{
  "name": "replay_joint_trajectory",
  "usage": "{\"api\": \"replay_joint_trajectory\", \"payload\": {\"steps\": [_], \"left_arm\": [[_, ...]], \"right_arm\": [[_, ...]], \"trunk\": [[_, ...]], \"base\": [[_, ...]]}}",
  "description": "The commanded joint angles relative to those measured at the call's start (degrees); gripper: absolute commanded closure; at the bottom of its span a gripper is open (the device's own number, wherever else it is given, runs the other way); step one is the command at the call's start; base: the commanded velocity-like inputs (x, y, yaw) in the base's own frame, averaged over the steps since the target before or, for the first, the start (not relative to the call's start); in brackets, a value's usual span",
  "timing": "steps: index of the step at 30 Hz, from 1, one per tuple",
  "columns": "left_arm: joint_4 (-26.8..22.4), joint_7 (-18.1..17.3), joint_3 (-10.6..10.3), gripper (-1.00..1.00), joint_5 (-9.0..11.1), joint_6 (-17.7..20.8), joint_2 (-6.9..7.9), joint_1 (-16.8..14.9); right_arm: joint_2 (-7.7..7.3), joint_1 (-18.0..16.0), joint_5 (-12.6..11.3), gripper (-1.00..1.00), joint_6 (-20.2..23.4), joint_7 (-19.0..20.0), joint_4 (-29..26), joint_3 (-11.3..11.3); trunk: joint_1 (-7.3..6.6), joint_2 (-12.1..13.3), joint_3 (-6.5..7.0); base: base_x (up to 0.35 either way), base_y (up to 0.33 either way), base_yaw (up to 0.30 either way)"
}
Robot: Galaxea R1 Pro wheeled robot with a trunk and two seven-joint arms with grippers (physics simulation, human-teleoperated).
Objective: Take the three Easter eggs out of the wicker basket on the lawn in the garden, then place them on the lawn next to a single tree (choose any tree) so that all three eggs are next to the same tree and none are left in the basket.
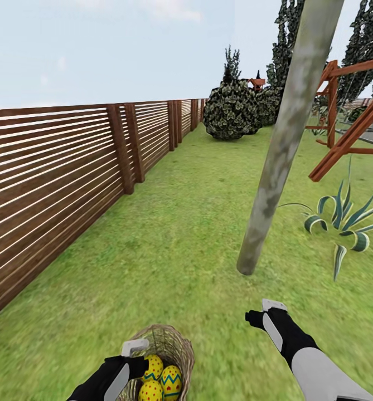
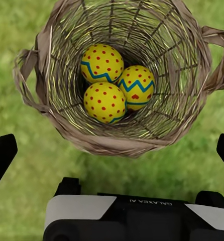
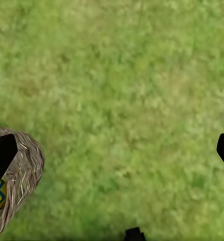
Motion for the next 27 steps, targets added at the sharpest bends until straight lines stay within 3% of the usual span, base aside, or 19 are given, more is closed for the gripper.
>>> {"api": "replay_joint_trajectory", "payload": {"steps": [1, 17, 22, 27], "left_arm": [[-0.12, 0.50, -0.44, -1.00, 0.61, 0.23, 0.06, -0.02], [-0.39, 0.21, -0.41, -1.00, 0.72, 0.65, -0.25, -0.15], [-2.93, 0.15, -0.38, -1.00, 0.85, 1.15, -0.40, -0.27], [-6.14, 0.60, -0.36, -1.00, 1.04, 5.51, -0.55, -0.39]], "right_arm": [[0.00, -0.03, -0.63, -1.00, 0.23, -0.36, -0.10, 0.02], [-0.07, -0.03, -0.62, -1.00, 0.23, -0.35, -0.10, -0.06], [-0.08, -0.05, -0.61, -1.00, 0.23, -0.35, -0.10, -0.09], [-0.15, -0.03, -0.61, -1.00, 0.23, -0.33, -0.10, -0.15]], "trunk": [[0.03, -0.12, -0.12], [0.03, -0.12, -0.13], [0.03, -0.12, -0.13], [0.03, -0.12, -0.13]], "base": [[0.000, -0.005, 0.014], [0.026, -0.033, 0.003], [0.002, -0.003, 0.000], [0.000, 0.000, 0.000]]}}
